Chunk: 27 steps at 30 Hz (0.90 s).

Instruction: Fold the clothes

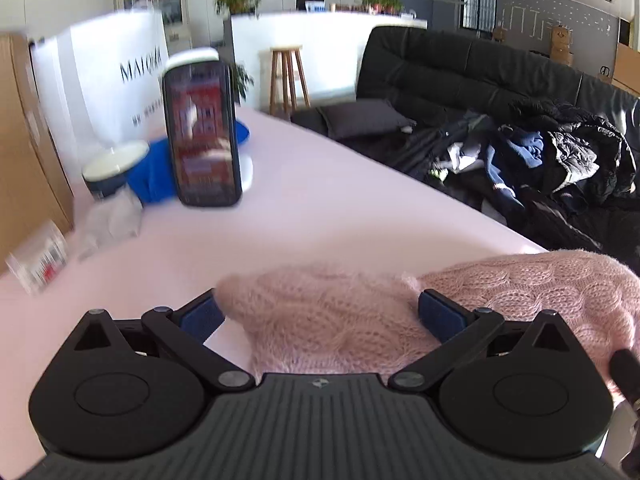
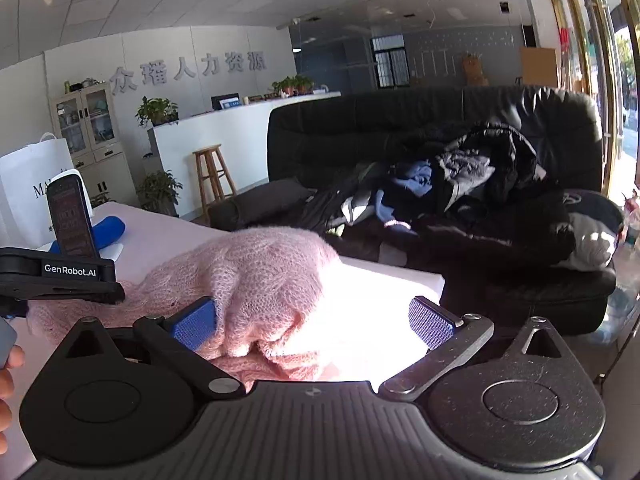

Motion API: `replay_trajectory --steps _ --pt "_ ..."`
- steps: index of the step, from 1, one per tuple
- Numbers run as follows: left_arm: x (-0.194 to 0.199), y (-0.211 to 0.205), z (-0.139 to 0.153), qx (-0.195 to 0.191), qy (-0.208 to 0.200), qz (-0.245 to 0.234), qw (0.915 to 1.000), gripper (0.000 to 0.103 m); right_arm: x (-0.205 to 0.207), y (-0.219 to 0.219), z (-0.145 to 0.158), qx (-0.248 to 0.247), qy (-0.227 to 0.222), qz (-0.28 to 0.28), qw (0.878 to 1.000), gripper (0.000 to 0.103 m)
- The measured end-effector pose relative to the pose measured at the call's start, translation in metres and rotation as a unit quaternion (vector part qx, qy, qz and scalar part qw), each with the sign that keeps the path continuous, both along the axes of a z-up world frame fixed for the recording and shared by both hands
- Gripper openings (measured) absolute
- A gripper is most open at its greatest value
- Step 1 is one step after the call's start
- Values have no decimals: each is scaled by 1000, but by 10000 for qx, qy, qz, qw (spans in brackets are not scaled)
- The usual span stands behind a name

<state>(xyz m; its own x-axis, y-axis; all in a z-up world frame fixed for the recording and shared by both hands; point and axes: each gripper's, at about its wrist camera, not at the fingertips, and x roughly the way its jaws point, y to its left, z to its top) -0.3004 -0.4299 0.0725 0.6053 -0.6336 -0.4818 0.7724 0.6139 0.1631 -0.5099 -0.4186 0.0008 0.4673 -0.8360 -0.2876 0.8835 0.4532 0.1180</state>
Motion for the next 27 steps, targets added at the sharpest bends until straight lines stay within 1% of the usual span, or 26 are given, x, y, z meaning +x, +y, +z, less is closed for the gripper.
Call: replay_trajectory --steps 1,2,3,4,5,6,7,8,9,12,15,16,17,20,22,25,27 --pt "-12 3 4 -86 -376 -57 9992 103 -1 6 4 -287 -41 -73 9996 85" --pt "-22 6 8 -189 -617 -143 9978 103 -2 10 8 -487 -104 -117 9987 68" --pt "-29 8 11 -284 -700 -223 9969 103 -3 8 11 -523 -209 -107 9984 60" --pt "-33 7 12 -298 -676 -308 9968 103 -5 6 14 -560 -315 -97 9979 43" --pt "-35 5 13 -288 -628 -395 9968 103 -6 1 16 -527 -424 -26 9977 31" --pt "-35 1 11 -236 -500 -491 9973 103 -6 -10 15 -368 -505 174 9979 26" --pt "-32 -2 8 -188 -333 -547 9978 103 -4 -17 12 -240 -528 373 9976 16" --pt "-29 -6 3 -145 -161 -590 9980 103 -1 -23 8 -143 -571 550 9967 12" --pt "-26 -9 -1 -95 -47 -592 9982 103 4 -29 2 -40 -568 717 9958 12" --pt "0 -16 -21 240 552 -453 9972 103 23 -40 -13 54 -157 716 9973 11" --pt "23 -13 -34 220 1174 -436 9919 103 26 -46 -20 235 -2 735 9970 11" --pt "27 -13 -37 217 1252 -453 9909 103 26 -48 -21 288 25 758 9967 11" --pt "30 -12 -40 219 1289 -476 9903 103 26 -48 -22 307 90 767 9965 11" --pt "23 -11 -44 297 1086 -538 9922 103 30 -41 -24 258 361 729 9964 11" --pt "18 -11 -47 287 1028 -513 9930 103 31 -37 -28 261 411 689 9964 11" --pt "16 -11 -49 281 1011 -483 9933 103 33 -36 -33 233 481 616 9967 11" --pt "17 -8 -50 280 1103 -460 9924 103 33 -37 -34 232 534 603 9965 11"
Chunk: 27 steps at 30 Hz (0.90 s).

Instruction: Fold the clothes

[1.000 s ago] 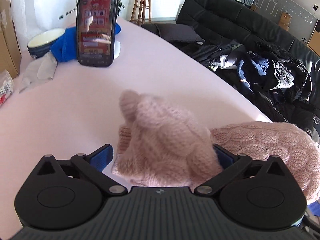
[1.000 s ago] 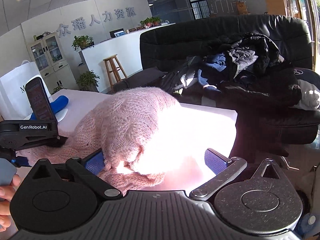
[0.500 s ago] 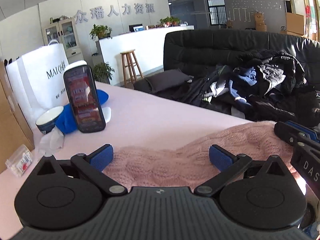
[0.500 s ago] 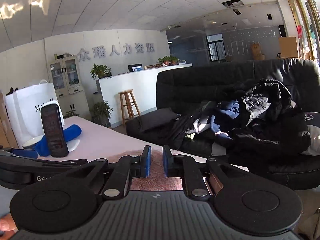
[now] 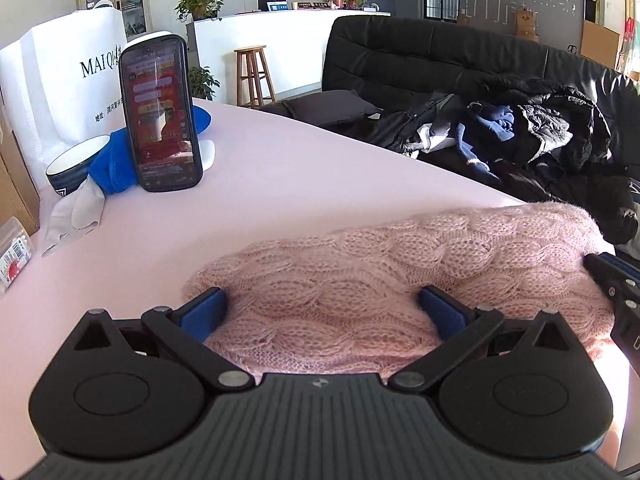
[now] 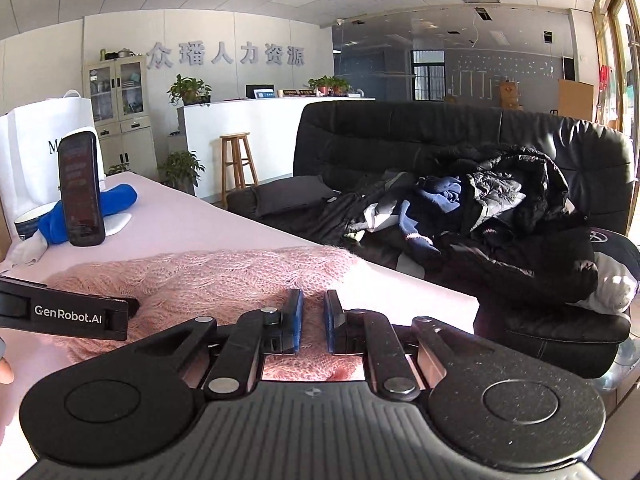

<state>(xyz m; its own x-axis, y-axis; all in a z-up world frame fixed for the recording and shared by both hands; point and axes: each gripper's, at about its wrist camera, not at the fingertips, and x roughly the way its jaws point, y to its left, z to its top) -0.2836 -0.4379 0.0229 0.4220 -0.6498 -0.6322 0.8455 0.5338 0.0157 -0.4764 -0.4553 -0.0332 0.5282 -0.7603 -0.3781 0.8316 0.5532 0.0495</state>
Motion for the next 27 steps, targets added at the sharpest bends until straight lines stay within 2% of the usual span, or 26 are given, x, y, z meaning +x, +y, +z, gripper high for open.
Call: replay_trajectory --steps 4,7,9,10,13,16,18,22,24,27 --pt "1 7 -2 -46 105 32 9999 103 -1 5 -1 -63 120 -53 9999 11" --pt "-8 3 -1 -25 -219 70 9997 103 3 13 -4 -365 278 -129 9989 11" --pt "-16 5 6 -49 -519 15 9986 103 4 21 -2 -621 278 -223 9974 11" --pt "-18 8 10 -93 -576 11 9983 103 2 24 4 -595 206 -235 9977 11" --pt "-18 35 32 -459 -559 322 9969 103 -3 35 21 -500 -12 -198 9986 11" --pt "-10 71 50 -722 -485 601 9944 103 -2 55 42 -527 -166 -168 9983 24" --pt "-1 99 60 -887 -491 795 9917 103 5 76 53 -685 -263 -33 9973 25" --pt "26 163 78 -1178 -452 1265 9839 103 38 124 74 -863 -335 652 9936 25" --pt "42 193 84 -1258 -399 1572 9787 103 69 160 85 -954 -352 1280 9865 26" --pt "75 254 89 -1370 -420 2299 9626 103 115 210 97 -1130 -387 2002 9724 30"
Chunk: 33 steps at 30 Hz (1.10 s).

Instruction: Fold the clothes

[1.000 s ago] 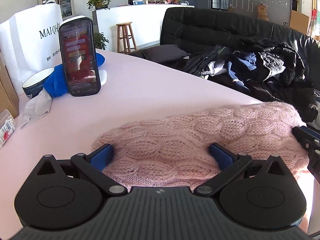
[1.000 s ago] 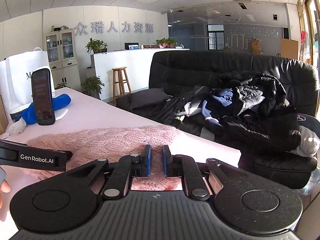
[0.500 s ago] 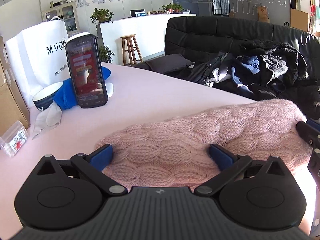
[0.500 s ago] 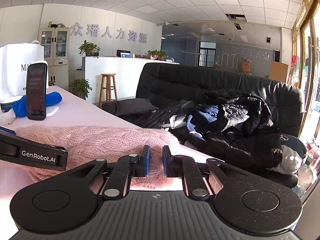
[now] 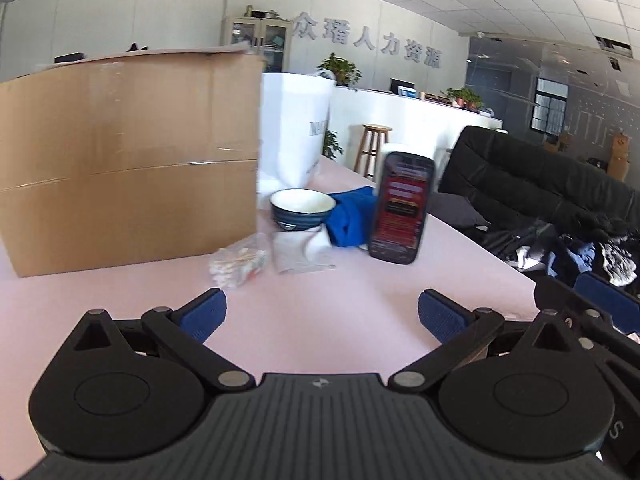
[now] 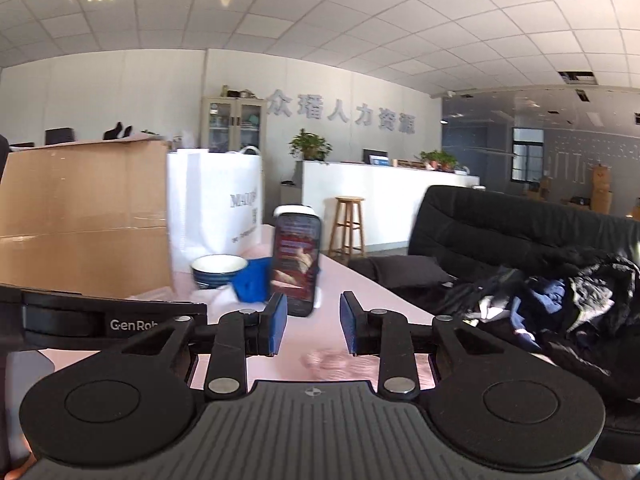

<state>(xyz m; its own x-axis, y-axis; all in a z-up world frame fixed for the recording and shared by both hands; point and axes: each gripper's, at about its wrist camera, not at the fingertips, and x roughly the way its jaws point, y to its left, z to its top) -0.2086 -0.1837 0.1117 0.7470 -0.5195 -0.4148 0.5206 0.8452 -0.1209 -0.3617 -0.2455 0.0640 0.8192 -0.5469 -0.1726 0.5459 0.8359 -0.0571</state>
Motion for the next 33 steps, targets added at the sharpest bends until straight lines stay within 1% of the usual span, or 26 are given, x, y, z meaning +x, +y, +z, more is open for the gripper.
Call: replay_trajectory --steps 2,3,4,7,8,11,12,13,14,15,16,17,18,19,21,24,25,27,29,30,33 --pt "26 46 -1 36 26 562 9984 103 28 29 1 -56 26 452 9990 34" --pt "34 61 -2 54 60 757 9971 103 42 42 0 -64 46 681 9976 34" --pt "47 85 -5 63 135 1046 9944 103 55 56 -1 -72 65 909 9958 34" --pt "74 134 -12 122 266 1552 9874 103 90 94 -3 -117 114 1481 9888 34" --pt "84 148 -17 227 273 1736 9842 103 102 112 -4 -179 126 1691 9853 34" --pt "103 178 -31 444 240 2263 9727 103 127 141 -12 -335 172 2044 9782 35" --pt "107 185 -35 489 224 2370 9700 103 137 152 -15 -351 211 2177 9752 38" --pt "111 190 -41 566 229 2451 9676 103 142 156 -17 -346 240 2238 9737 47" --pt "115 193 -45 648 250 2453 9670 103 150 162 -21 -354 275 2308 9720 59" --pt "119 196 -49 728 273 2431 9669 103 157 166 -25 -398 276 2346 9709 67" --pt "123 196 -55 809 296 2396 9670 103 161 168 -28 -466 255 2335 9709 81" --pt "127 194 -61 886 317 2366 9670 103 165 170 -31 -538 205 2299 9715 89" --pt "127 193 -66 925 333 2348 9671 103 169 170 -35 -590 117 2222 9731 93" --pt "130 193 -71 943 399 2361 9663 103 172 169 -39 -591 71 2160 9746 102" --pt "136 194 -80 926 563 2313 9668 103 182 163 -45 -439 38 2091 9769 103" --pt "149 197 -91 798 806 2349 9654 103 201 147 -52 18 255 2100 9774 103" --pt "152 197 -94 805 853 2353 9648 103 203 145 -56 60 297 2075 9778 103" --pt "156 194 -100 919 908 2295 9647 103 211 143 -64 12 453 1976 9792 103" --pt "159 188 -108 1093 976 2179 9649 103 219 142 -72 -65 709 1928 9787 103" --pt "159 185 -112 1169 1024 2109 9651 103 223 141 -74 -12 820 1971 9769 103" --pt "156 181 -112 1302 931 2119 9641 103 231 138 -82 217 1110 2083 9715 103"
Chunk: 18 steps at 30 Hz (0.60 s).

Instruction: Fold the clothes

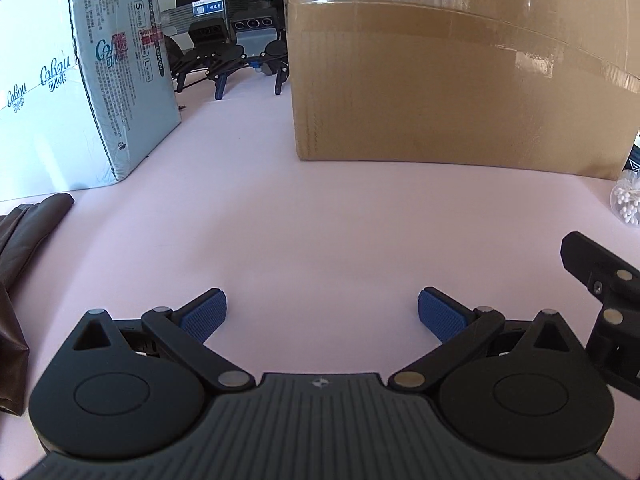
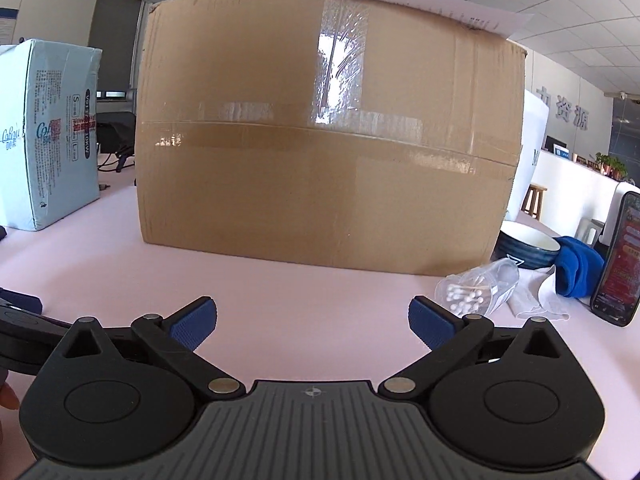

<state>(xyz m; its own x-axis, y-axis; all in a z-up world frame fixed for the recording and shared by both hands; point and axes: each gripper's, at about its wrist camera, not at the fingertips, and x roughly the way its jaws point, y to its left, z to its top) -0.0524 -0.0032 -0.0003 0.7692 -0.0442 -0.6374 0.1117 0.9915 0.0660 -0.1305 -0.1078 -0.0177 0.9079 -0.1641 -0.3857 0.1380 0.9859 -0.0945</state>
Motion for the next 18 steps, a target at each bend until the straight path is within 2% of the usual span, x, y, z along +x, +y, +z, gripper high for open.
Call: replay_trajectory --steps 4,7,18 --pt "1 3 -2 -184 58 48 9998 103 15 -6 -11 243 624 -83 9977 103" --pt "-1 3 -3 -188 -2 89 9998 103 27 -17 -25 684 1199 -77 9904 103" --pt "-2 3 -3 -235 -26 106 9997 103 22 -14 -27 656 1178 -111 9908 103"
